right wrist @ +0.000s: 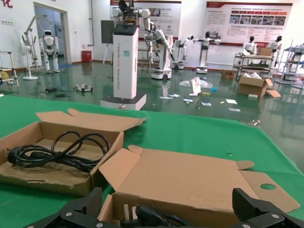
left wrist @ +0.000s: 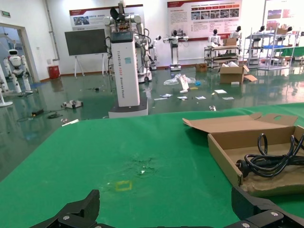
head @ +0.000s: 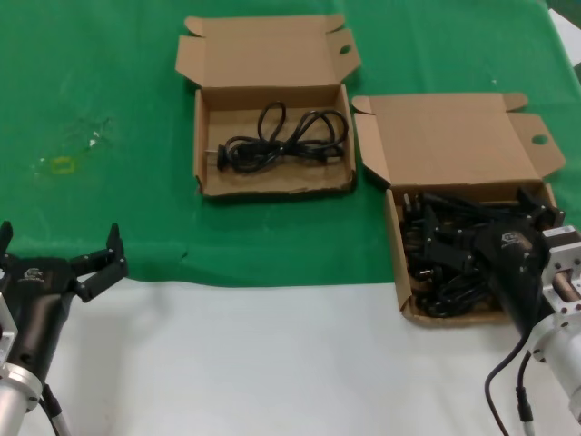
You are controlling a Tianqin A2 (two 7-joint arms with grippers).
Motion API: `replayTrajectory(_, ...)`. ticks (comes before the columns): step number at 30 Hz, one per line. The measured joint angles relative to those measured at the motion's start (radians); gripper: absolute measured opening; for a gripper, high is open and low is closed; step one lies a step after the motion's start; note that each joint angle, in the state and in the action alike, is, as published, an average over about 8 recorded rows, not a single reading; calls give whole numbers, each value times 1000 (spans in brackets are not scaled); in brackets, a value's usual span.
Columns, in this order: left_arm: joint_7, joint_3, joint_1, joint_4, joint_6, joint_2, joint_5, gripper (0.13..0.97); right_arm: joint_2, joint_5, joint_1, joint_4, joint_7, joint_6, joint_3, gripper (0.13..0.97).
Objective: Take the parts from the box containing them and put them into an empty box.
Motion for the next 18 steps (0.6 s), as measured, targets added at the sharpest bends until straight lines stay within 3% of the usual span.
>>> replayTrajectory(18,0,0,0,0,0,0,0,966,0,0,0,0,0,0,0,966)
